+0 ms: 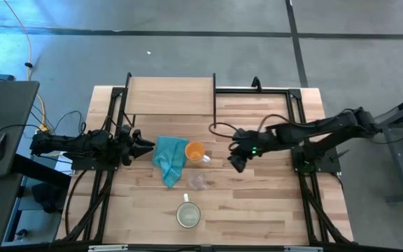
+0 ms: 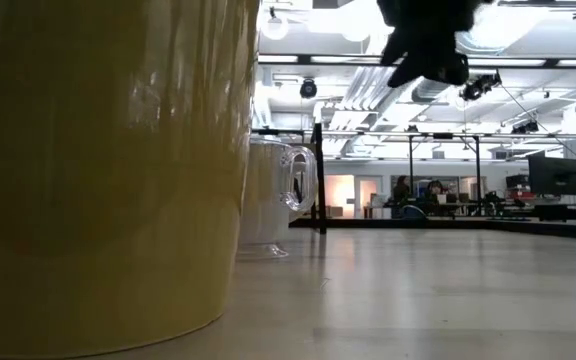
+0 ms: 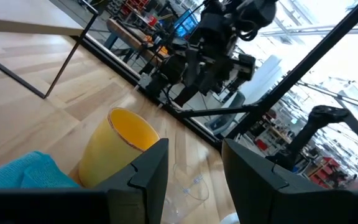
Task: Stack small to large cups/mugs on shelf
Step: Put the transparent mug on the shelf
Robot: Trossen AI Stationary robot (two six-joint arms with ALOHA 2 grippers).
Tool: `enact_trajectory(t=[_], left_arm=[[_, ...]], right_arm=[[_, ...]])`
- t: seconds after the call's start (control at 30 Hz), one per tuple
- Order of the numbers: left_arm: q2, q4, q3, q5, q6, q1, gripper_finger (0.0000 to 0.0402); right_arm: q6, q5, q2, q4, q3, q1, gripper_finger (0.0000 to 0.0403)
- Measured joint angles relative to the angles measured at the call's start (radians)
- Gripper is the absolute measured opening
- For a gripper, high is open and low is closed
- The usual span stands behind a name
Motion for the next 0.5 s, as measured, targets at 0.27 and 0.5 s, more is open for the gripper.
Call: enact_trajectory(t=[0.27, 0.5], left_arm=[[0.0, -0.005, 0.0, 0.029, 0.01, 0.0, 0.0138], [0.0, -0.013, 0.0, 0.072, 0.063, 0.0, 0.0138]], right_arm=[[0.157, -0.055, 0.196, -0.096, 0.233, 0.017, 0.0133], [0.165, -0.084, 0.34, -0.096, 0.339, 0.089, 0.0133]])
